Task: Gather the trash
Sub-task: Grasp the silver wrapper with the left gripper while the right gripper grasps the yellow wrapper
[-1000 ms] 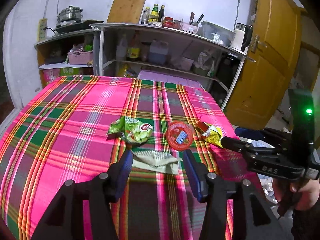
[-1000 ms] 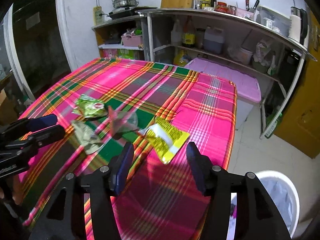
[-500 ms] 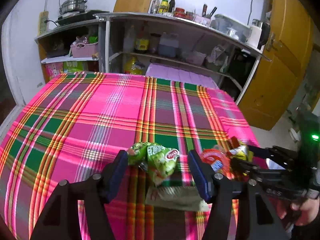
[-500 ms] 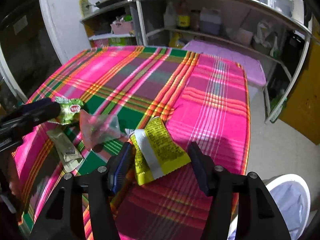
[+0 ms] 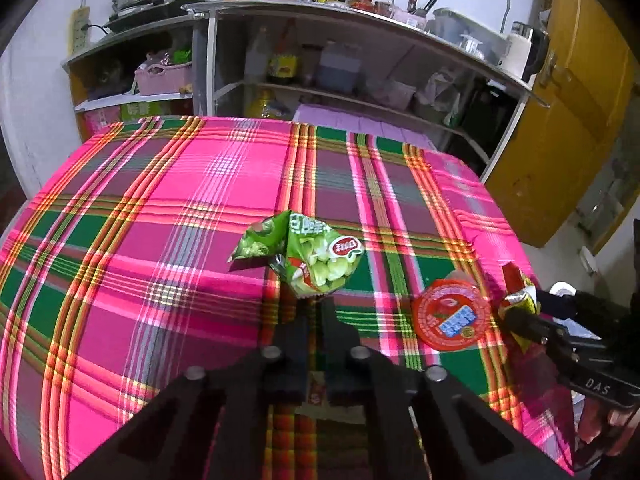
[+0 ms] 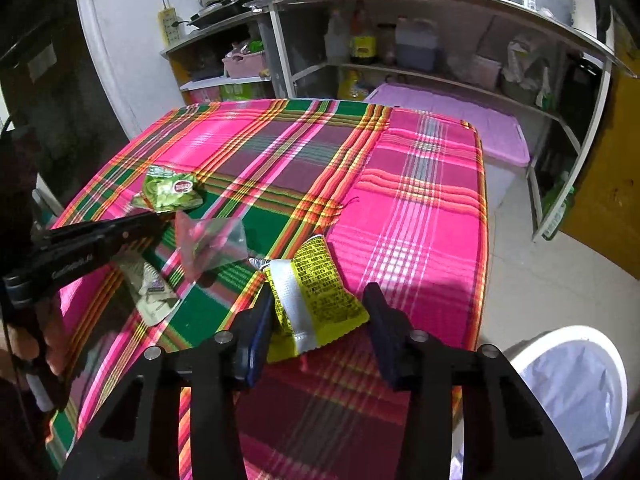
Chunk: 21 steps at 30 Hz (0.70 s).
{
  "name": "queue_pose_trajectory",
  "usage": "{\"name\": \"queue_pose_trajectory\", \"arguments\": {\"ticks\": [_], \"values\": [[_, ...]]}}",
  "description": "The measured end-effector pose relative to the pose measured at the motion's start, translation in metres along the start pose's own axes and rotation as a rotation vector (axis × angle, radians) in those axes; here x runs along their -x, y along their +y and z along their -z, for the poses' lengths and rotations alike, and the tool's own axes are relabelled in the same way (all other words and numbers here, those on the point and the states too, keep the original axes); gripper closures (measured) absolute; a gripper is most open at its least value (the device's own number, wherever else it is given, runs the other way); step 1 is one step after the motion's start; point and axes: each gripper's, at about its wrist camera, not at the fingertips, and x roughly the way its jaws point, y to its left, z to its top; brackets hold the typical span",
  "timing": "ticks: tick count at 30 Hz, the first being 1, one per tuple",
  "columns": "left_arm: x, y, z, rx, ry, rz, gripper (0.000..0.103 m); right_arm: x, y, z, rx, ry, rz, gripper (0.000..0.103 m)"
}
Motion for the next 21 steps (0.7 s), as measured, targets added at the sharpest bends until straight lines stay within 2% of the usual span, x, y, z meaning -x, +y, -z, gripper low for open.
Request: {"name": "queue_pose_trajectory", "arguments": {"ticks": [5, 8, 10, 12, 14, 18, 21], "values": [[0.018, -0.004, 0.005, -0.011, -0.044, 0.019, 0.103, 0.013, 0.002, 0.009, 0.002, -0.008, -0.011, 0.058], [0.029, -0.006, 0.007, -0.026, -0.058, 0.062, 0.103, 0.022, 0.004, 0.014, 0.002, -0.017, -0.020, 0.058], [0.032, -0.005, 0.008, -0.022, -0.044, 0.077, 0.095, 0.025, 0.005, 0.017, 0.002, -0.021, -0.023, 0.058], [0.030, -0.004, 0.011, -0.018, -0.031, 0.082, 0.070, 0.028, 0.004, 0.019, 0.002, -0.022, -0.025, 0.058], [0.026, -0.005, 0.014, -0.013, -0.006, 0.094, 0.057, 0.030, 0.005, 0.022, 0.001, -0.021, -0.027, 0.058], [0.016, -0.010, 0.023, -0.027, 0.051, 0.088, 0.057, 0.034, 0.003, 0.026, -0.003, -0.020, -0.027, 0.058], [0.020, -0.016, 0.029, -0.050, 0.042, 0.076, 0.056, 0.037, 0.000, 0.030, -0.009, -0.017, -0.025, 0.058]]}}
